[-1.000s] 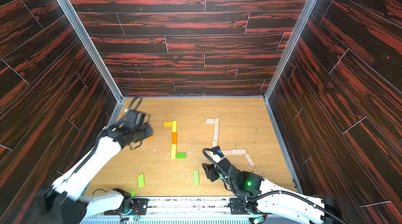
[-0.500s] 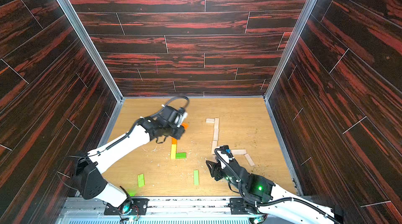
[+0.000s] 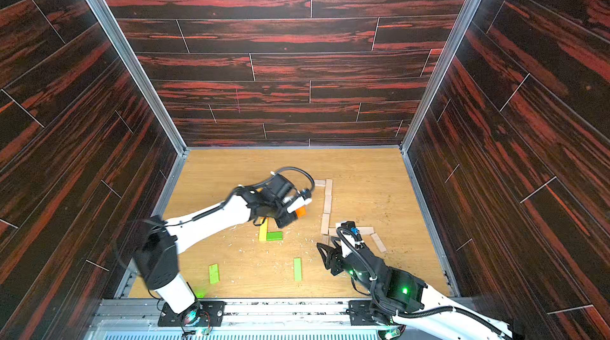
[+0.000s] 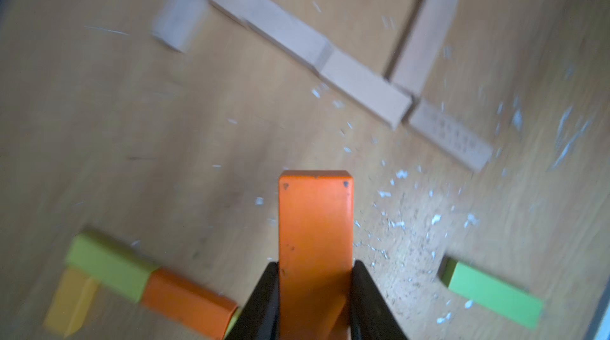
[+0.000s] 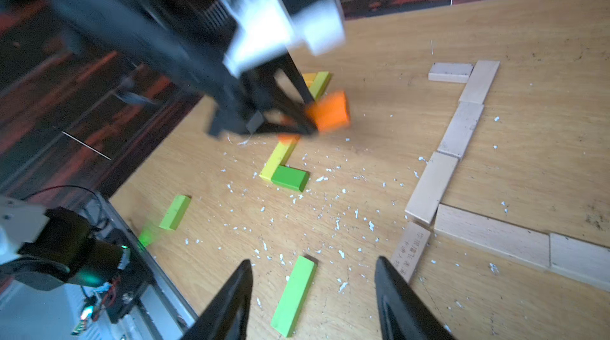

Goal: Assemble a giraffe with building blocks
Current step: Assemble the building block at the center of the board.

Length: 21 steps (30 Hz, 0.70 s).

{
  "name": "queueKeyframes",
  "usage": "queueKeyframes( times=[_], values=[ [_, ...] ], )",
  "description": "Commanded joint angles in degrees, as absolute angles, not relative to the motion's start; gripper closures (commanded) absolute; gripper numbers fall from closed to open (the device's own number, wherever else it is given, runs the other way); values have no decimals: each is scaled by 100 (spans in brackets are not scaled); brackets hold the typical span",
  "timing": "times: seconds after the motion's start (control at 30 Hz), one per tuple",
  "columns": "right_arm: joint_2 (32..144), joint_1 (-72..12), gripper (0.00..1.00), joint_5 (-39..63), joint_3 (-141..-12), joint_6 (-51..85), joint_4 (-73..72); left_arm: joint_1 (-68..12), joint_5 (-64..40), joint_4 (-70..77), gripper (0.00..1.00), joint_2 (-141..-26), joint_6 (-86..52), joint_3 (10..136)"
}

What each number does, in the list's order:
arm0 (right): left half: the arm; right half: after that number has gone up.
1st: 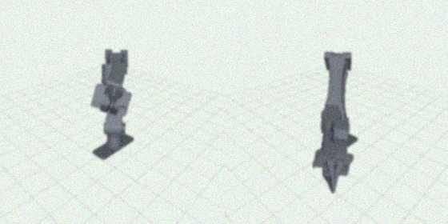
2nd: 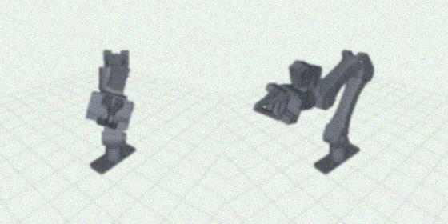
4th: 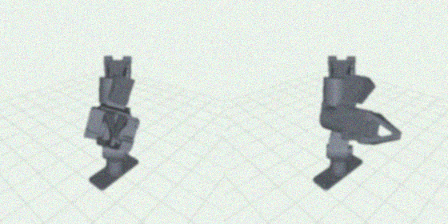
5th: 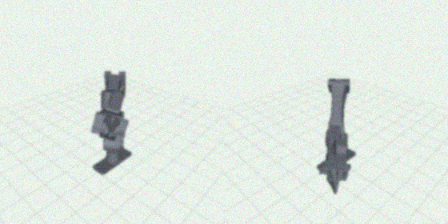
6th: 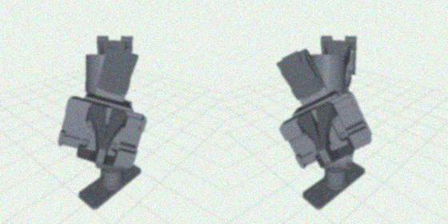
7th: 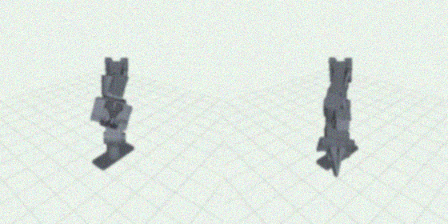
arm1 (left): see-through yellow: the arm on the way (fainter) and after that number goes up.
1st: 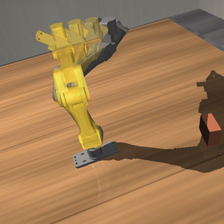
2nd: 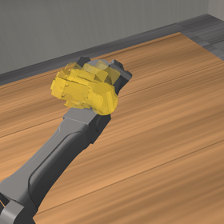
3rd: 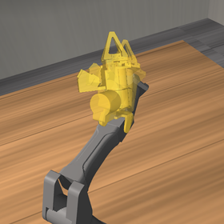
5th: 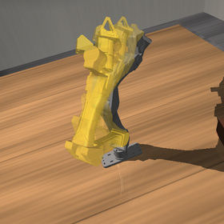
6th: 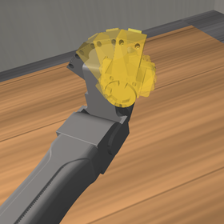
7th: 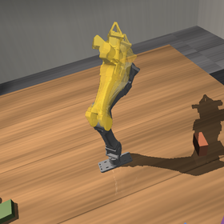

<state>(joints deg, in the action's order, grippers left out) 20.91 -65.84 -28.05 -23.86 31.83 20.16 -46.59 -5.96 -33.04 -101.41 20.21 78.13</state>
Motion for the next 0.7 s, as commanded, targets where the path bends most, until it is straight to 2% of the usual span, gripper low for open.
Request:
queueKeyframes(
  times=[0.0, 0.67],
  values=[
    [1920, -6567, 40, -2834, -2261, 3181, 2003, -4794, -505, -3647, 100, -10339, 2774, 7982],
    [2081, -6566, 40, -2830, -2146, 3156, 1837, -5021, -105, -3646, 99, -11485, 3335, 8217]
  ],
)
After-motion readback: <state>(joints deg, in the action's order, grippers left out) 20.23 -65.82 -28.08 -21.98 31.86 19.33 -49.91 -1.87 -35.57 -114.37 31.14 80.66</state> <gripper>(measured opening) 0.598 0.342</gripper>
